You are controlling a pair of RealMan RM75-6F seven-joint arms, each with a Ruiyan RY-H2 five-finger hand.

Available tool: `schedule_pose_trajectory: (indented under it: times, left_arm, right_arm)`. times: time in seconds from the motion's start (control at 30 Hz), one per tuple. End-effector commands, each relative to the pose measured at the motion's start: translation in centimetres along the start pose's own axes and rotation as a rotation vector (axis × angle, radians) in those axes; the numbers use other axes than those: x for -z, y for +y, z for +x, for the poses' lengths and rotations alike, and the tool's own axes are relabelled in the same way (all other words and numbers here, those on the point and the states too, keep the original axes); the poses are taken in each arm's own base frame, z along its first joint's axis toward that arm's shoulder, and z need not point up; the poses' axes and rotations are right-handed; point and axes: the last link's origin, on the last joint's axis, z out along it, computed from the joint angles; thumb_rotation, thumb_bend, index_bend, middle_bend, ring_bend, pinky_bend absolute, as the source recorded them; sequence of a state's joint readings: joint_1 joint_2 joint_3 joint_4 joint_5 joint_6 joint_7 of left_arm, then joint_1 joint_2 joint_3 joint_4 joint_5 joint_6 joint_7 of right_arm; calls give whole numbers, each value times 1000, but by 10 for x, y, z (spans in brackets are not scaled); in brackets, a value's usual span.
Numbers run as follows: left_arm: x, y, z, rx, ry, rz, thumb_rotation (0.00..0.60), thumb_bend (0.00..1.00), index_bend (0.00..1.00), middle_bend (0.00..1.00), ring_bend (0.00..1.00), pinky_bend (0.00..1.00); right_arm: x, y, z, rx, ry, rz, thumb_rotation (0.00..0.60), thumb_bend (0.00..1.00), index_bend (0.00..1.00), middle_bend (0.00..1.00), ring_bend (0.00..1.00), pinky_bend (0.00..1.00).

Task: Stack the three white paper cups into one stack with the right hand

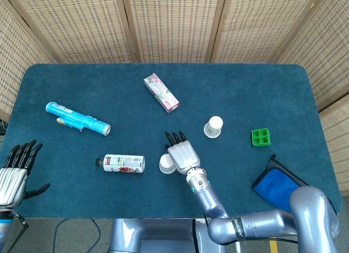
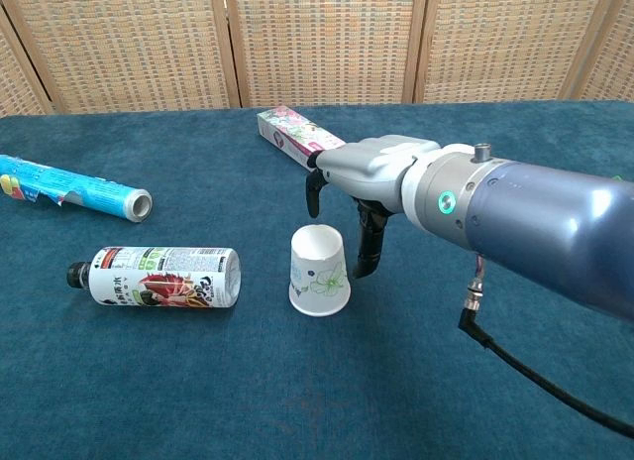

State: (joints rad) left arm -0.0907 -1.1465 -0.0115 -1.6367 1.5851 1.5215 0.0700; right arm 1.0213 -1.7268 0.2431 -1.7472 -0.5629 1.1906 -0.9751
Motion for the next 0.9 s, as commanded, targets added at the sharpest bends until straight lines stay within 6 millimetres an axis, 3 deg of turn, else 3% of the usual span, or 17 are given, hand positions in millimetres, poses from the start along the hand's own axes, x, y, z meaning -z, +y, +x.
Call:
schedule_pose_trajectory:
  times: [0.03,0.17,0.43,0.6,0.77,0.9]
  left_arm:
    - [0,0,-1,-2,-4,2,600,10,0,0,0,0]
    - [-1,-1,-1,-2,-5,6,600,9,0,0,0,0]
    - [-2,-2,-2,-1,-10,9,600,10,0,0,0,0]
    - [-2,-2,-2,-2,-10,10,600,10,0,0,0,0]
    - [-3,-3,-2,-2,-9,12,600,9,0,0,0,0]
    - [-2,-2,-2,-5,-10,7,600,10,0,0,0,0]
  right_arm:
    - [-3,-3,-3,-4,-4,7,600,244,363,83,16,104]
    - [-6,-5,-7,-6,-1,7,600,243,391,99,16,111]
    - [-13,-7,-12,-19,25,7,600,234,566,180,50,144]
    - [-13,-7,-10,-22,34,9,600,234,579,187,56,147]
    - [-12,-3,1,-13,71,2,600,234,589,194,61,150]
    - [-9,14,28,4,136,-42,600,234,596,196,64,153]
